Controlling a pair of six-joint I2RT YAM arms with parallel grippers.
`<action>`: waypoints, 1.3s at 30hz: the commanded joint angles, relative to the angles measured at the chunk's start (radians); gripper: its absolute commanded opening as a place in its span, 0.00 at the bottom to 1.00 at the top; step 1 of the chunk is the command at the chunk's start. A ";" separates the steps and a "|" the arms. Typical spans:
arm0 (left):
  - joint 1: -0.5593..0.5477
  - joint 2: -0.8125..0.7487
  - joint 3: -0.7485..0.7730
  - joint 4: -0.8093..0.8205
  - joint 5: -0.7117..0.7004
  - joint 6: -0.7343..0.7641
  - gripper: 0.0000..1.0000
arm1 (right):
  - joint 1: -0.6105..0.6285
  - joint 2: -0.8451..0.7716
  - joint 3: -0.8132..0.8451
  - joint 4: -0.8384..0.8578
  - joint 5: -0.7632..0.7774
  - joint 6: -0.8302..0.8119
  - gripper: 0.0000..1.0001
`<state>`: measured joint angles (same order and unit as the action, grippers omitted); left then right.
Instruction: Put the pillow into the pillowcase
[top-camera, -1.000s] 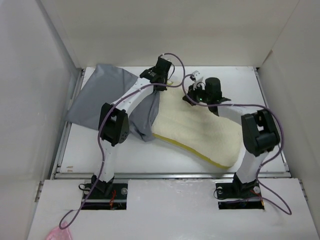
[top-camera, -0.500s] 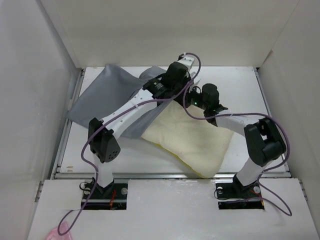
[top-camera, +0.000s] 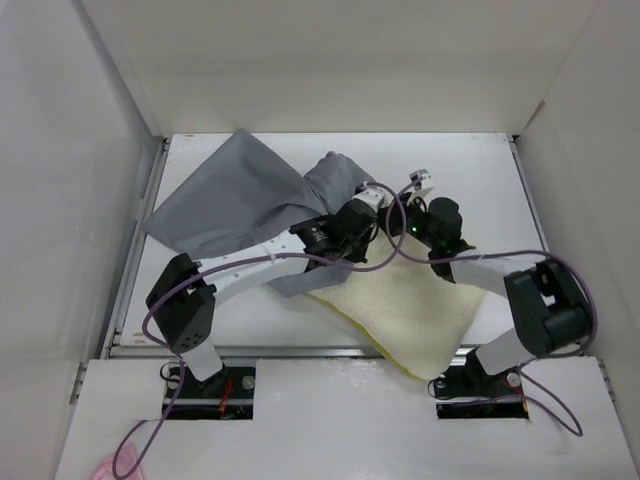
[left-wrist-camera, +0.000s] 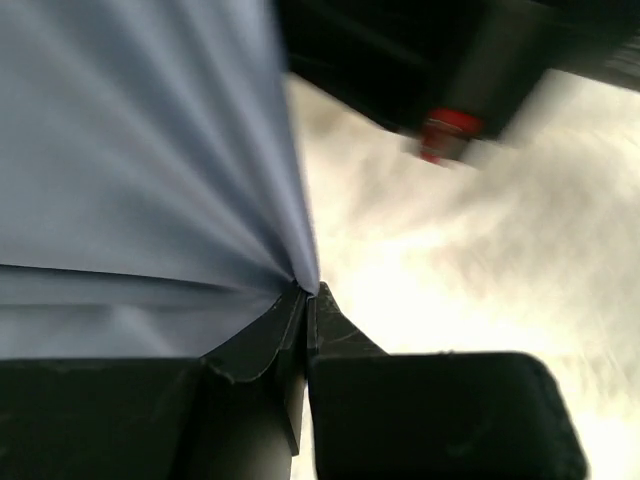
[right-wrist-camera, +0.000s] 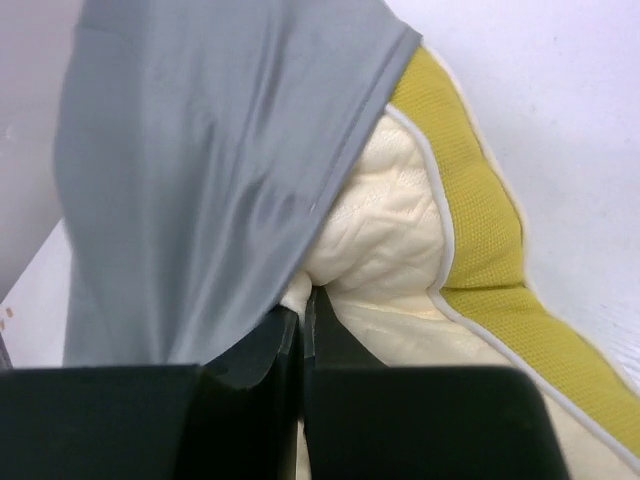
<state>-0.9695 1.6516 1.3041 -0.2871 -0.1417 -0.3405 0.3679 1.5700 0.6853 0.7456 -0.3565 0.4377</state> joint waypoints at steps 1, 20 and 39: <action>-0.005 -0.088 0.006 -0.050 -0.065 -0.136 0.00 | -0.011 -0.192 -0.027 0.151 0.028 -0.011 0.00; 0.077 -0.008 0.394 -0.141 -0.108 0.054 0.79 | 0.144 -0.433 -0.164 -0.006 0.350 -0.105 0.00; 0.066 0.461 0.912 -0.282 -0.562 0.196 0.19 | 0.163 -0.401 -0.155 -0.017 0.318 -0.114 0.00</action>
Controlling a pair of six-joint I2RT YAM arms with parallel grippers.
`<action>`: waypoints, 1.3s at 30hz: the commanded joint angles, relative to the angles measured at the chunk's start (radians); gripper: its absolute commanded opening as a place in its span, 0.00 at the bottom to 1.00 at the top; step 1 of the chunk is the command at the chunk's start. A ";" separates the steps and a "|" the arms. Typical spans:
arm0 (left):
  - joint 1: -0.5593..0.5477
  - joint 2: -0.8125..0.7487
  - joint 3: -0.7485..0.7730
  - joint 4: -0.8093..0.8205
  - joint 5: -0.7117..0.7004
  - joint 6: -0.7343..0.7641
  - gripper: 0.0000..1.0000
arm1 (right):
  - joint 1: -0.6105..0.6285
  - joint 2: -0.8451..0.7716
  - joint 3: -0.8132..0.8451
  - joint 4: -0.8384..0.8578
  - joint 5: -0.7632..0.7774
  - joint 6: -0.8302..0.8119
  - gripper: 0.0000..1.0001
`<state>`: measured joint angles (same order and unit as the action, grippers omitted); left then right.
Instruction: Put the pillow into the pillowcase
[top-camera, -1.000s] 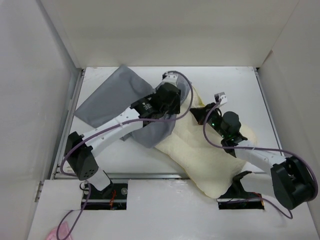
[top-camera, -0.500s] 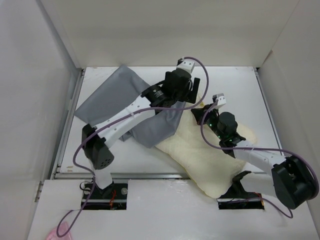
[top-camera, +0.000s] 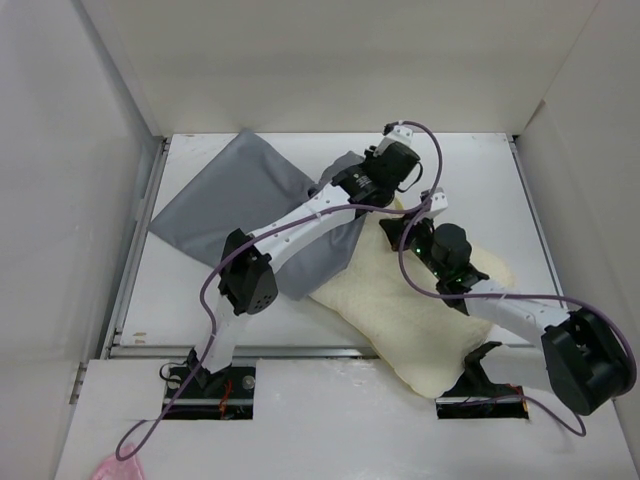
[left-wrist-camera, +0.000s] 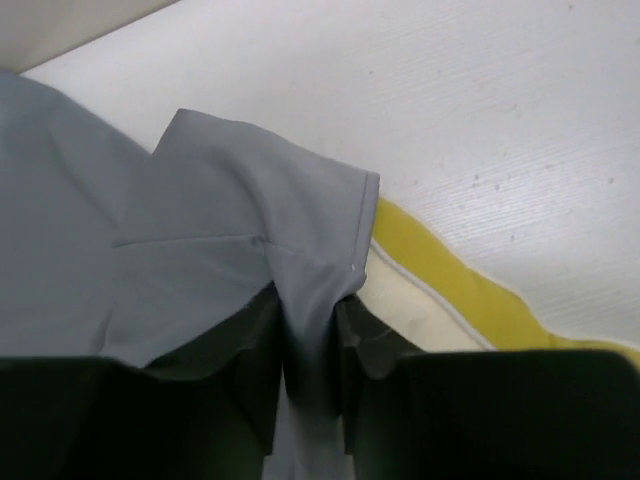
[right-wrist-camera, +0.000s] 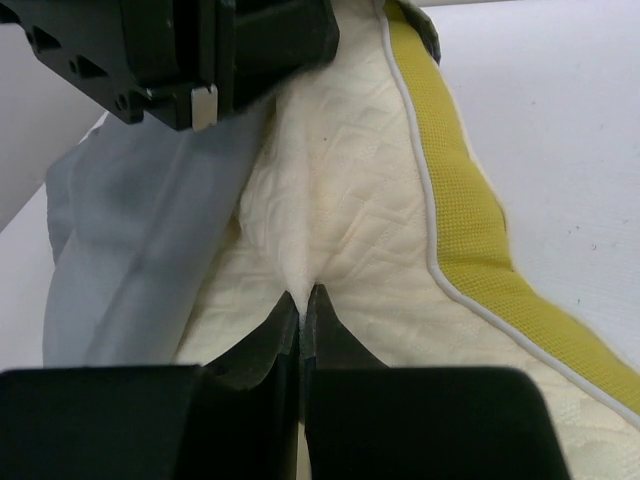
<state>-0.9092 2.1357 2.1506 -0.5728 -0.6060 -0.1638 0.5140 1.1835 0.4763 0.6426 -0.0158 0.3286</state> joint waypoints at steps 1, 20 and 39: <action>-0.003 -0.023 0.066 0.013 -0.098 0.020 0.16 | 0.017 -0.006 0.054 0.077 -0.023 -0.005 0.00; -0.106 -0.122 0.031 0.165 0.389 0.221 0.00 | 0.066 0.079 0.116 0.135 0.038 -0.016 0.00; -0.206 -0.356 -0.623 0.394 0.803 -0.071 1.00 | -0.115 0.040 0.037 0.216 0.162 0.115 0.14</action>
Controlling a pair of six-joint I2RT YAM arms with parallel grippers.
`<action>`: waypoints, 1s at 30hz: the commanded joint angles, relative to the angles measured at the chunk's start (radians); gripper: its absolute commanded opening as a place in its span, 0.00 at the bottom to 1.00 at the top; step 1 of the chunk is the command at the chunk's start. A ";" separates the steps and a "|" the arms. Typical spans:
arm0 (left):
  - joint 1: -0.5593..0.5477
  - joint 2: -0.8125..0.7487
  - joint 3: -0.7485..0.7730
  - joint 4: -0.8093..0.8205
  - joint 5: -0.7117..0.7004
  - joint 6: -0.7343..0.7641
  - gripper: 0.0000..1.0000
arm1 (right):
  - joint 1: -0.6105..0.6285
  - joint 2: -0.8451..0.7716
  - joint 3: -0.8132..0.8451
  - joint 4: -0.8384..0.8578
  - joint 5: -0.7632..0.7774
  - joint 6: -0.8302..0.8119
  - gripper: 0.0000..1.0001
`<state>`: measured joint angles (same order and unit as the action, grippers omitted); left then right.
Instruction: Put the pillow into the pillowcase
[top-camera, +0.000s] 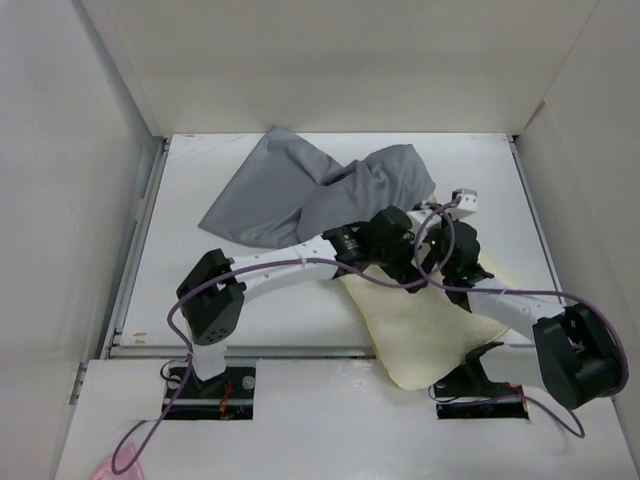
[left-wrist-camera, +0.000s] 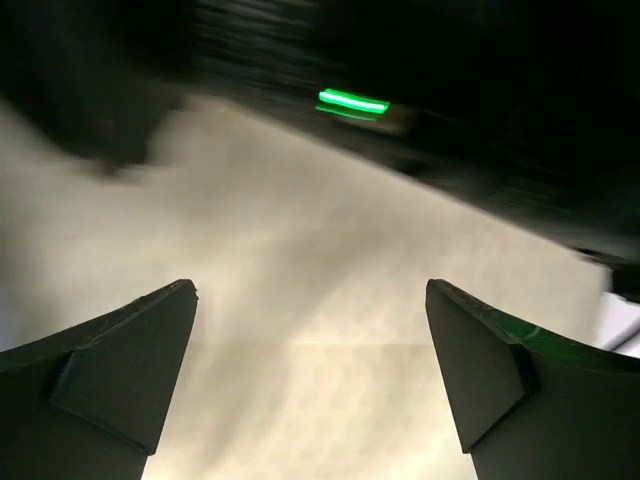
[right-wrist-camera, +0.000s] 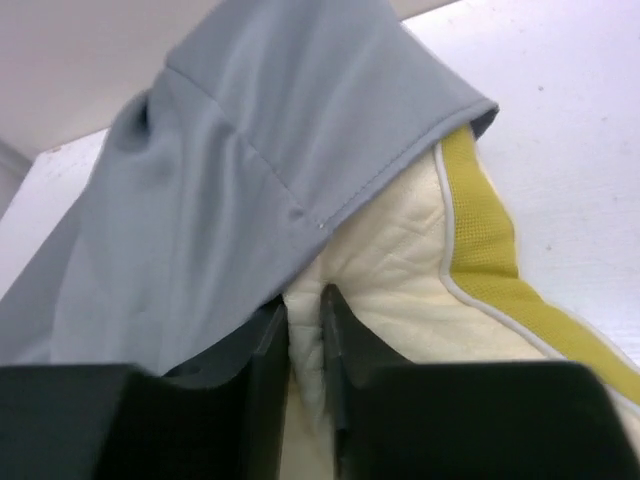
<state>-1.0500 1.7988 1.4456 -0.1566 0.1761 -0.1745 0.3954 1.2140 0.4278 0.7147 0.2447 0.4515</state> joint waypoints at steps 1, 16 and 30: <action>-0.065 -0.036 0.094 -0.038 -0.013 -0.060 1.00 | -0.007 0.010 0.107 0.093 -0.125 -0.029 0.26; 0.076 -0.679 -0.307 -0.215 -0.635 -0.475 1.00 | 0.031 -0.208 0.367 -0.816 -0.241 -0.266 1.00; 0.255 -0.919 -0.847 -0.022 -0.451 -0.654 1.00 | 0.520 0.240 0.536 -1.015 -0.069 -0.424 1.00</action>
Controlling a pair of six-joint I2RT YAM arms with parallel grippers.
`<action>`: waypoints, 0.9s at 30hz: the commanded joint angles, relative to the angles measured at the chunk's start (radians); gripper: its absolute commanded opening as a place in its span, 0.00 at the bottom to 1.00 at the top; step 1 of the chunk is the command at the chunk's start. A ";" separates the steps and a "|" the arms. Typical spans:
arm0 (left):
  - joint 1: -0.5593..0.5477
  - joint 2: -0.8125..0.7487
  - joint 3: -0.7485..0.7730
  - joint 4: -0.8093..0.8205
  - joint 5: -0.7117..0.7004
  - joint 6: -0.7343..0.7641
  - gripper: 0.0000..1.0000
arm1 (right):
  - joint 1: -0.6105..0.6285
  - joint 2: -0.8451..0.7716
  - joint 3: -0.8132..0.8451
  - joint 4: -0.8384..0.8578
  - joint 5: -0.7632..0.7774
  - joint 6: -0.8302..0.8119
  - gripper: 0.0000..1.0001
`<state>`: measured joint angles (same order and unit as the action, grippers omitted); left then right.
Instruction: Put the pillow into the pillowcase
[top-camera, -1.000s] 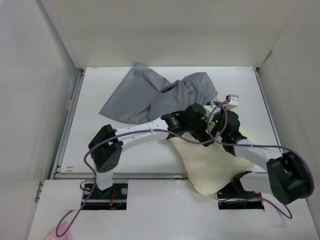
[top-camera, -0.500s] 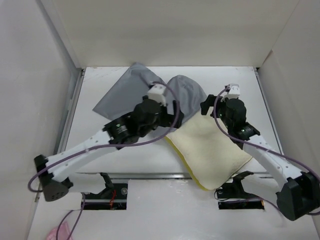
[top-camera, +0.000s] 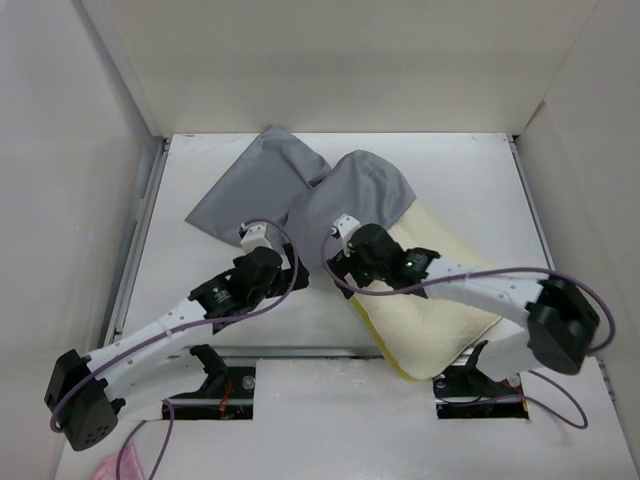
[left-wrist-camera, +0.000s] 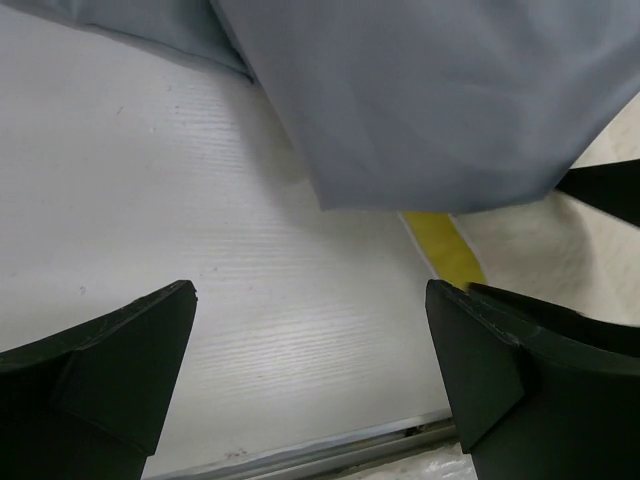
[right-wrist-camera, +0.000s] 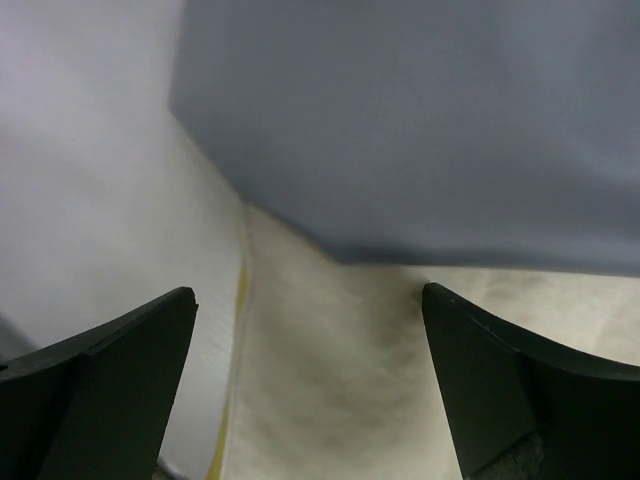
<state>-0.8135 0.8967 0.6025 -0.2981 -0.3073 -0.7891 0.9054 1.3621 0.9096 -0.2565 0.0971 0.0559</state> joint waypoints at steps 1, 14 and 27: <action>0.019 -0.004 -0.004 0.134 0.033 -0.039 1.00 | 0.010 0.127 0.066 -0.044 0.120 -0.002 1.00; 0.059 0.367 0.048 0.345 0.132 0.097 1.00 | 0.010 0.151 0.164 0.003 0.242 0.102 0.00; 0.114 0.619 0.243 0.424 0.017 0.143 0.64 | 0.010 0.132 0.264 -0.052 0.211 0.073 0.00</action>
<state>-0.7197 1.5124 0.7799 0.0704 -0.2138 -0.6594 0.9123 1.5505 1.1065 -0.3443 0.3351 0.1303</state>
